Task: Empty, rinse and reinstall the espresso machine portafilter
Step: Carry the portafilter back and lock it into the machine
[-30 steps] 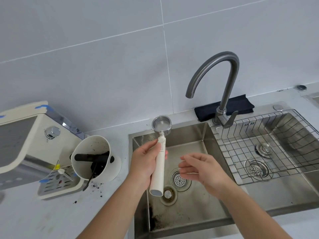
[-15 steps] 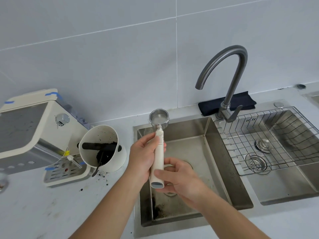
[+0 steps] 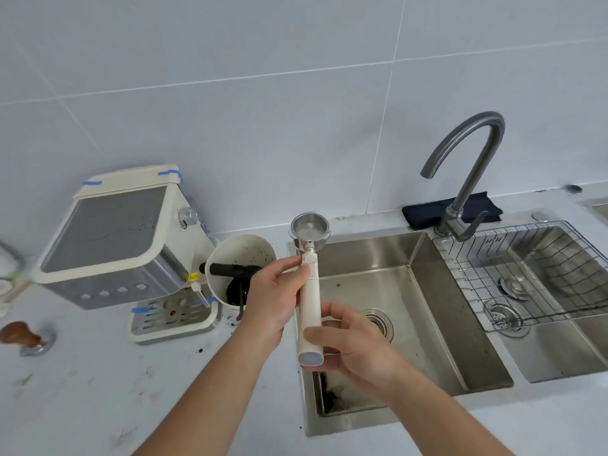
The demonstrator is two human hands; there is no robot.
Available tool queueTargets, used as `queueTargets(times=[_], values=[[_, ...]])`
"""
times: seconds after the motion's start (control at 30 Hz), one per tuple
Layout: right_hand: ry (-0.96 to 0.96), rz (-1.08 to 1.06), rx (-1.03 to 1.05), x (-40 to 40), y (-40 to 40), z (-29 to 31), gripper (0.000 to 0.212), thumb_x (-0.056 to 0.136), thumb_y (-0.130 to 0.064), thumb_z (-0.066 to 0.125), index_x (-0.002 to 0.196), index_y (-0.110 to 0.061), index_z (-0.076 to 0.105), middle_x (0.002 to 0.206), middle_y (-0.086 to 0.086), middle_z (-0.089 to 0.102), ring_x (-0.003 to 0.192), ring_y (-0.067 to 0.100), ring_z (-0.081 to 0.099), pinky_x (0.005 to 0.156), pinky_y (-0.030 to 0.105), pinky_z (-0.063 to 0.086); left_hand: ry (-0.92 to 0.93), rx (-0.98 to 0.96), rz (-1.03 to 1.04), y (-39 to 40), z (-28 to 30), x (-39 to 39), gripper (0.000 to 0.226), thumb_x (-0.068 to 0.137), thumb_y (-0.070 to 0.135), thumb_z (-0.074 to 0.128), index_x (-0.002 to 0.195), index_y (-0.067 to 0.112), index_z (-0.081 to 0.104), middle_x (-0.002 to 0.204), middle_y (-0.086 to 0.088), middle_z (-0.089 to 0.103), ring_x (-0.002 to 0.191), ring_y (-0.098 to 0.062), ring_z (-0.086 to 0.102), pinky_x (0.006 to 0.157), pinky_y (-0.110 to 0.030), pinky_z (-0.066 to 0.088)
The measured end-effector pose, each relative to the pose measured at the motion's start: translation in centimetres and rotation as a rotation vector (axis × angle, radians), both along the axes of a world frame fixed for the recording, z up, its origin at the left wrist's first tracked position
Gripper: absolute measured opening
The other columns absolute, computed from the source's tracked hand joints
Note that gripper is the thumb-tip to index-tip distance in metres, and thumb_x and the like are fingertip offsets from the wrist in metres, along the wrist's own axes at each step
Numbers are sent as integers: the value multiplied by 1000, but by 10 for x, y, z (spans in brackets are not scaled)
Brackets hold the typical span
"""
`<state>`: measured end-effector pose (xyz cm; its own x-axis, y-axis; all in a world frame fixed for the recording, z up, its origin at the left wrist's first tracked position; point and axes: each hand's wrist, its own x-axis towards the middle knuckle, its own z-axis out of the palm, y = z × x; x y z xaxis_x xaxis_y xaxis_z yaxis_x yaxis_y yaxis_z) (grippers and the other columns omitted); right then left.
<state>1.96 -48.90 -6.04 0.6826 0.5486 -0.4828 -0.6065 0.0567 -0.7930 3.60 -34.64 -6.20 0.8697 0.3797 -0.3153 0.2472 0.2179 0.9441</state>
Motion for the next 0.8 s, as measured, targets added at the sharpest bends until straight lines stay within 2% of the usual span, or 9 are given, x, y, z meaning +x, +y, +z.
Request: queueTargets(times=[0.07, 0.17, 0.3, 0.4, 0.57, 0.63, 0.7, 0.8], values=[[-8, 18, -5, -3, 1, -1, 35, 80, -2, 71, 113, 0, 62, 84, 14, 68, 70, 25, 68, 68, 37, 59, 7, 11, -9, 3, 3, -3, 16, 86, 11, 68, 100, 18, 72, 94, -11, 72, 79, -18, 68, 68, -31, 58], [-19, 43, -17, -15, 24, 3, 36, 79, -3, 70, 114, -1, 62, 82, 12, 68, 70, 24, 68, 68, 37, 59, 2, -6, -13, 30, 8, -20, 22, 87, 11, 68, 109, 13, 70, 99, -10, 73, 81, -17, 69, 63, -24, 55], [-20, 75, -35, -32, 52, 6, 45, 71, -7, 72, 116, -3, 63, 81, 12, 66, 69, 24, 67, 70, 39, 59, -3, 14, -11, 59, 12, -40, 21, 86, 10, 69, 107, 12, 71, 96, -9, 74, 83, -19, 71, 61, -23, 56], [-10, 118, -45, -42, 71, 5, 48, 70, -6, 73, 116, -3, 63, 80, 10, 65, 70, 25, 66, 72, 41, 59, 0, 55, -14, 79, 11, -56, 18, 84, 12, 71, 102, 16, 72, 89, -5, 75, 72, -10, 71, 56, -20, 54], [4, 174, -81, -60, 102, 2, 50, 70, -6, 73, 118, -3, 60, 96, 18, 62, 79, 28, 68, 73, 41, 58, 23, 108, -27, 113, 9, -80, 21, 84, 13, 71, 105, 15, 71, 85, -3, 75, 75, -16, 73, 58, -23, 56], [-2, 204, -79, -67, 113, -1, 51, 70, -6, 73, 120, -7, 61, 98, 19, 62, 82, 29, 67, 74, 43, 58, 34, 133, -34, 124, 7, -90, 20, 84, 14, 70, 104, 17, 71, 83, -1, 75, 71, -12, 73, 55, -20, 53], [-7, 236, -62, -73, 120, -3, 53, 70, -4, 73, 121, -14, 63, 99, 20, 61, 83, 30, 66, 74, 43, 58, 48, 159, -54, 132, 4, -98, 23, 84, 15, 70, 107, 18, 70, 84, 3, 75, 74, -12, 72, 58, -24, 55], [-11, 273, -50, -85, 139, -8, 57, 70, -1, 72, 123, -19, 61, 101, 22, 61, 83, 30, 67, 73, 43, 57, 67, 187, -72, 151, -4, -114, 25, 85, 15, 69, 109, 16, 69, 89, 0, 75, 78, -15, 73, 61, -27, 57]])
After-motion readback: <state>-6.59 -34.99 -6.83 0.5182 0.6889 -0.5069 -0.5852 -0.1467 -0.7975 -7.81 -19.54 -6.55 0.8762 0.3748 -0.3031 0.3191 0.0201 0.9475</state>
